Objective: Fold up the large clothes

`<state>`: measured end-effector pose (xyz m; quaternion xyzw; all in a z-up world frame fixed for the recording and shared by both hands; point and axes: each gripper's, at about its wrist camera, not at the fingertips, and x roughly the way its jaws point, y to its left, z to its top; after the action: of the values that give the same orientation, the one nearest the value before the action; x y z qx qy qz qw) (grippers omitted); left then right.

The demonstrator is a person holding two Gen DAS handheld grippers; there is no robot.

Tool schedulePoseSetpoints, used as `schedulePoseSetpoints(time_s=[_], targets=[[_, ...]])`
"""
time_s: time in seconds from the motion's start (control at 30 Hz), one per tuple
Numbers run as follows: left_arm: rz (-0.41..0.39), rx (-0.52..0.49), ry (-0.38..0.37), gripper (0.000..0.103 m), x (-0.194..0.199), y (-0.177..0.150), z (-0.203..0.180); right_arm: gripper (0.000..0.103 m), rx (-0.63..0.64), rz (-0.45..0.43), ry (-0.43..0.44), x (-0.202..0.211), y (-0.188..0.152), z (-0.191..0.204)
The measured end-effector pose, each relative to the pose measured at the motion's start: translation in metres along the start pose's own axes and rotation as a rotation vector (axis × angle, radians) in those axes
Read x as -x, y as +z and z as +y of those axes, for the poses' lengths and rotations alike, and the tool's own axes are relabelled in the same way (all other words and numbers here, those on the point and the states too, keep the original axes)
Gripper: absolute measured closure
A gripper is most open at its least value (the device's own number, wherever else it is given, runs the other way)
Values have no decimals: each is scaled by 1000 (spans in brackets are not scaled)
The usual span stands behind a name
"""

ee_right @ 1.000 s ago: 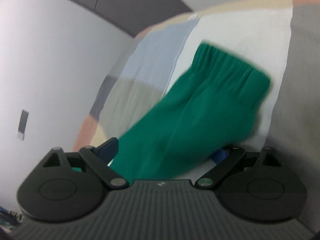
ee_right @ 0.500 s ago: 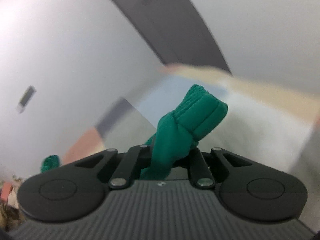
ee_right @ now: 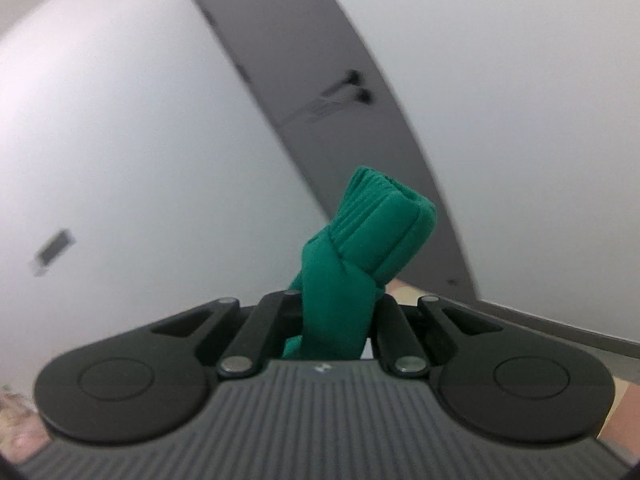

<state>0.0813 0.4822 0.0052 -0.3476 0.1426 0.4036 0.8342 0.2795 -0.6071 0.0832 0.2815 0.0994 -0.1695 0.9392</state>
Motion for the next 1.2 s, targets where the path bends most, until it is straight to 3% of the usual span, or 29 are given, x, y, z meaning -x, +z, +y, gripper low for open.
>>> schedulePoseSetpoints(time_s=[0.23,0.33,0.53,0.67,0.7,0.73,0.8,0.87,0.93,1.03,1.2], targets=[[33,-93,95,95,-55,-25,13,95,86,64,-158,-96,-51,-29],[29,-189,135,95,-71,-43,11,95,85,124,-225,-128,-77,-59],[54,-237,175,95,-86,-66,20,95,19,215,-281,-157,-125,-100],[51,-253,163,90,-74,-70,18,92,9,201,-261,-142,-136,-102],[47,-252,161,78,-65,-70,16,91,4,206,-258,-139,-134,-101],[46,-245,167,53,-61,-69,17,91,-5,212,-250,-135,-131,-100],[27,-219,188,36,-44,-68,21,86,-13,221,-227,-126,-125,-95],[23,-217,184,36,-26,-70,22,68,-4,229,-201,-106,-123,-86],[44,-211,160,36,-10,-74,23,37,-21,230,-178,-89,-125,-76],[81,-233,123,36,16,-85,19,36,-36,245,-119,-61,-122,-58],[133,-304,-18,36,63,-107,-10,36,-6,263,22,-1,-115,-18]])
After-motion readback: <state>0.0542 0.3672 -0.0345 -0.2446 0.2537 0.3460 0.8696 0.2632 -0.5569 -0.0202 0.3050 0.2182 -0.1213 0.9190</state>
